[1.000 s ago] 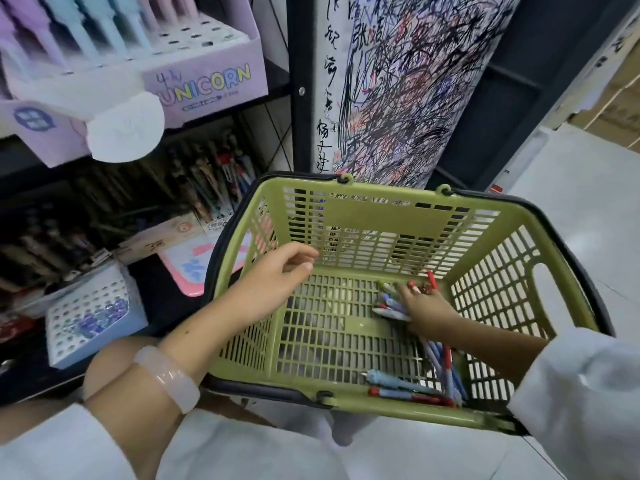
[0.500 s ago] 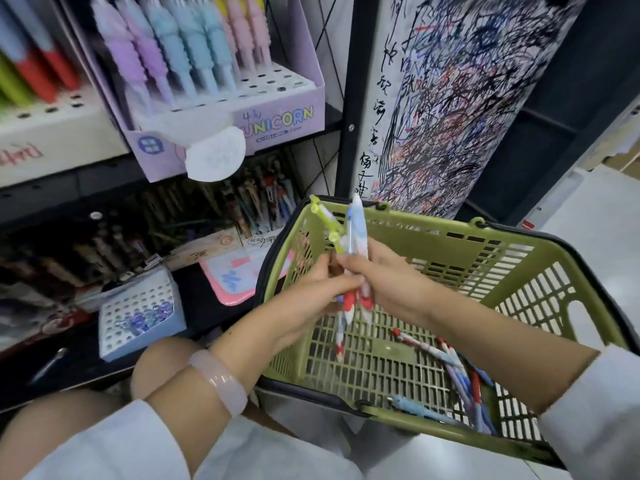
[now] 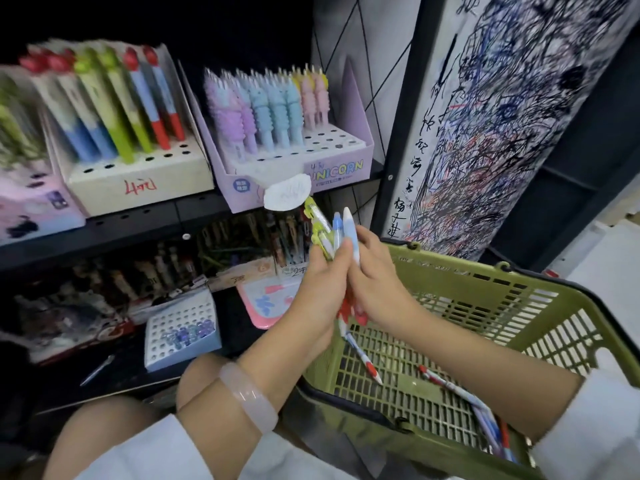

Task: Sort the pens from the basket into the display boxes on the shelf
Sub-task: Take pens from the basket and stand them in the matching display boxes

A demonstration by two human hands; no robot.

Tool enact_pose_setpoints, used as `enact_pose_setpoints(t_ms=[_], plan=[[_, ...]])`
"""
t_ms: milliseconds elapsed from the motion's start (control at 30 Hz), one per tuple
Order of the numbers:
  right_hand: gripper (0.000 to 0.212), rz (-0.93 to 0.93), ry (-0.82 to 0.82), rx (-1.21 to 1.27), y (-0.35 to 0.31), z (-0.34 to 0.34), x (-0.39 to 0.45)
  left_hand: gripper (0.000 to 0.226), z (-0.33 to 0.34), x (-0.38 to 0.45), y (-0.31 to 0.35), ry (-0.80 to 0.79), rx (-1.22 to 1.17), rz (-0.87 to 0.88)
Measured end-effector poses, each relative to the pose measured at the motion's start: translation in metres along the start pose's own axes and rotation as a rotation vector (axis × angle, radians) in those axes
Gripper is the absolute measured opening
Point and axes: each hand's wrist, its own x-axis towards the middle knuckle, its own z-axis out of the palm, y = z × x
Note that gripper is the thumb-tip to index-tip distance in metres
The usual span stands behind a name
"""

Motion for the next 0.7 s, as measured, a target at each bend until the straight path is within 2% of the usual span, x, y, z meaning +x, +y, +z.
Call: enact_pose_setpoints(t_ms=[67, 167, 267, 400, 533, 633, 700], plan=[[0.034, -0.008, -0.024, 0.112, -0.014, 0.002, 0.001, 0.028, -0.003, -0.002, 0.004, 0.079, 0.081, 0.062], [0.021, 0.057, -0.139, 0.356, -0.033, 0.004, 0.001, 0.034, -0.012, -0.004, 0.012, 0.115, 0.121, 0.129], [0.038, 0.166, -0.218, 0.387, -0.041, 0.008, 0.005, 0.03, -0.029, -0.008, 0.023, 0.104, 0.138, 0.142], [0.044, 0.321, -0.172, 0.529, -0.053, 0.01, 0.015, 0.011, -0.056, -0.017, 0.033, 0.022, 0.171, 0.18], [0.054, 0.404, -0.299, 0.767, -0.067, 0.018, 0.019, 0.025, -0.084, -0.026, 0.05, 0.064, 0.254, 0.322], [0.041, 0.495, -0.429, 0.866, -0.084, 0.033, 0.023, 0.026, -0.097, -0.03, 0.064, 0.041, 0.275, 0.398], [0.039, 0.536, -0.461, 0.886, -0.095, 0.045, 0.026, 0.032, -0.103, -0.033, 0.071, 0.0, 0.272, 0.409]])
